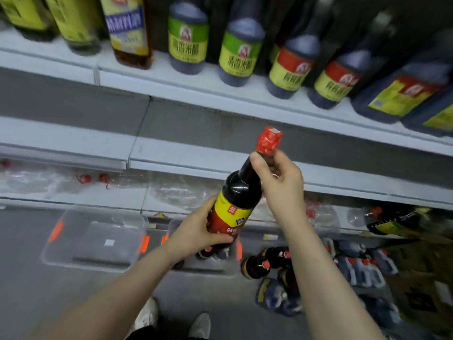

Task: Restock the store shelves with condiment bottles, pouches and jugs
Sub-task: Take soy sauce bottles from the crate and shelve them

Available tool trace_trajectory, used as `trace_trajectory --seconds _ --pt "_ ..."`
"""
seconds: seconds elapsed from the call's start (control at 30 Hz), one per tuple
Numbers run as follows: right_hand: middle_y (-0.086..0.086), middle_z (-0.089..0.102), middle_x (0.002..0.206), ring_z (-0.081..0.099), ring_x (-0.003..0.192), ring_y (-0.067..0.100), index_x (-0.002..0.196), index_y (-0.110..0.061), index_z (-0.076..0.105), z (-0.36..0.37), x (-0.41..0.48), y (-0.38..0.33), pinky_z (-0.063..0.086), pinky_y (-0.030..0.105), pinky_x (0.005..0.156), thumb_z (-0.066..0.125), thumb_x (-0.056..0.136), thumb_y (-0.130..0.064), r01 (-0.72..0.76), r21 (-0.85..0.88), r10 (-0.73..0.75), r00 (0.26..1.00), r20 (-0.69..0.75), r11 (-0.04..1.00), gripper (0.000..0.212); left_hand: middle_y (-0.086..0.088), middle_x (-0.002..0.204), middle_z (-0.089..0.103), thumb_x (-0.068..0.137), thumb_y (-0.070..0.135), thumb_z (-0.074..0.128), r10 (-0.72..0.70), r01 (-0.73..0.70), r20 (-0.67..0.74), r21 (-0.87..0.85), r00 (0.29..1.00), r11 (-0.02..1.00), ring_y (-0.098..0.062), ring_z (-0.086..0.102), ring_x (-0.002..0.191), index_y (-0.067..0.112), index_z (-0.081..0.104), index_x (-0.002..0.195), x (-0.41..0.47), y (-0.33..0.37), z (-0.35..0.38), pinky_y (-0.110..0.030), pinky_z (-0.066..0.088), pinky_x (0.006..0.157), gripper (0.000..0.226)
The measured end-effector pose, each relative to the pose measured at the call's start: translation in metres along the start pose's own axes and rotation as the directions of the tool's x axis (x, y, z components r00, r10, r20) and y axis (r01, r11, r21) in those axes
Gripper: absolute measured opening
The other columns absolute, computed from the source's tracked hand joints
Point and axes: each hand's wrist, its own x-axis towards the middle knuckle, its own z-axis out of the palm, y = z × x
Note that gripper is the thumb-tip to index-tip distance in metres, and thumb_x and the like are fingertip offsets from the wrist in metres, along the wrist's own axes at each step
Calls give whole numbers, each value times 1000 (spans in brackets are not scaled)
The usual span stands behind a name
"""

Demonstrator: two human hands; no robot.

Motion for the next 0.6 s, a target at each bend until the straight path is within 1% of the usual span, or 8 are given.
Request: trace_trajectory --seconds 0.1,0.2,0.23,0.3,0.4,0.47,0.5,0.6 --pt "-19 69 75 61 69 -3 88 -28 71 -11 12 -55 48 18 68 66 81 -56 92 -36 -93 995 -38 995 30 29 120 61 60 36 89 93 -94 -53 -23 994 995 5 60 111 54 37 135 -5 53 -9 -16 49 90 93" --pt "-16 62 65 56 65 6 83 -21 67 -19 19 -101 49 33 69 65 78 -61 179 -88 -185 980 -70 980 40 27 120 61 58 36 88 153 -164 -150 -68 977 984 2 61 110 55 35 134 -9 97 -11 -24 53 91 94" --pt "-16 60 63 55 65 8 80 -21 66 -22 21 -116 48 36 69 66 79 -60 199 -90 -206 975 -83 976 39 28 118 62 57 38 87 170 -185 -191 -65 967 981 3 62 107 57 37 131 -10 111 -14 -24 53 89 91" --pt "-16 61 63 57 68 8 76 -24 67 -27 27 -147 48 36 70 71 80 -56 226 -43 -229 968 -100 973 33 31 116 61 57 44 87 225 -245 -245 -55 943 968 6 63 104 61 37 127 -12 140 -22 -16 52 83 87" --pt "-14 74 84 69 84 4 93 -26 74 -36 34 -182 54 28 76 73 87 -44 218 116 -214 976 -46 969 19 30 119 62 60 45 88 282 -316 -253 -104 925 943 5 62 107 64 38 125 -11 179 -37 -9 49 81 84" --pt "-12 76 101 69 97 -1 111 -27 73 -45 33 -192 54 18 78 71 93 -38 203 180 -210 978 18 962 21 22 123 64 64 43 89 306 -347 -230 -170 924 922 -1 63 111 57 42 128 -11 200 -46 -16 52 87 81" --pt "-11 75 108 68 102 -1 119 -26 70 -49 31 -192 54 17 81 70 93 -38 186 193 -198 979 45 963 28 17 124 65 64 41 89 308 -351 -215 -205 927 913 -5 64 113 54 44 130 -10 210 -50 -23 54 90 81" --pt "-7 73 120 68 114 11 127 -24 65 -62 24 -189 57 26 88 70 85 -45 82 256 -130 976 177 963 47 7 123 68 63 38 91 312 -354 -192 -253 930 900 -14 66 114 50 47 131 -9 240 -69 -37 53 96 82"
